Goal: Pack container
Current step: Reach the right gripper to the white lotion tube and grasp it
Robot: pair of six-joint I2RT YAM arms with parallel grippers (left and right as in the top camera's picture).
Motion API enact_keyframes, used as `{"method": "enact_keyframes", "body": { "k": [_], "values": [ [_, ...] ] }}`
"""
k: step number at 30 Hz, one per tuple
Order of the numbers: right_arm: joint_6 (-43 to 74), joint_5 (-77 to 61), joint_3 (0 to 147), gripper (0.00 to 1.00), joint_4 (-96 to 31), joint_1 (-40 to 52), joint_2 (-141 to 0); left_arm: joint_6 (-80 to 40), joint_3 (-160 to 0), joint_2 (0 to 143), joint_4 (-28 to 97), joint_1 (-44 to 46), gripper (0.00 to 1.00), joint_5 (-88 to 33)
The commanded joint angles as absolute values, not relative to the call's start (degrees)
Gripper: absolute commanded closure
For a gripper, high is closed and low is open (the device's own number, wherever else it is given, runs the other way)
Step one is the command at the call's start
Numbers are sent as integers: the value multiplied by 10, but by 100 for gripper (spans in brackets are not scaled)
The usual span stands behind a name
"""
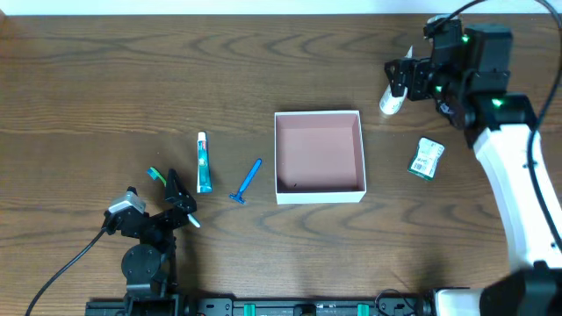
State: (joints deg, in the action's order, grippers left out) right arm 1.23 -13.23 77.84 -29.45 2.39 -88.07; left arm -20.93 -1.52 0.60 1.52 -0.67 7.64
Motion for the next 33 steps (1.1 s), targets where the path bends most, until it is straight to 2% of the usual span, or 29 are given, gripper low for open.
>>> {"method": "enact_keyframes", "body": {
  "k": [1, 7, 14, 17, 21, 25, 33],
  "values": [
    [33, -55, 787, 10, -289, 28, -894, -204, -3, 3, 35, -6, 2, 79],
    [34, -40, 787, 17, -287, 28, -932, -204, -3, 3, 35, -6, 2, 79],
    [34, -41, 787, 33, -274, 31, -969, -204, -3, 3, 35, -6, 2, 79],
    [34, -40, 786, 48, -265, 34, -978, -204, -3, 3, 35, -6, 2, 79],
    [34, -39, 786, 76, -249, 34, -978, -204, -3, 3, 35, -6, 2, 79],
    [34, -38, 786, 99, -241, 34, -978, -204, -3, 3, 35, -6, 2, 79],
    [34, -32, 792, 99, -247, 35, -947, -204, -3, 3, 35, -6, 2, 79]
  ]
}}
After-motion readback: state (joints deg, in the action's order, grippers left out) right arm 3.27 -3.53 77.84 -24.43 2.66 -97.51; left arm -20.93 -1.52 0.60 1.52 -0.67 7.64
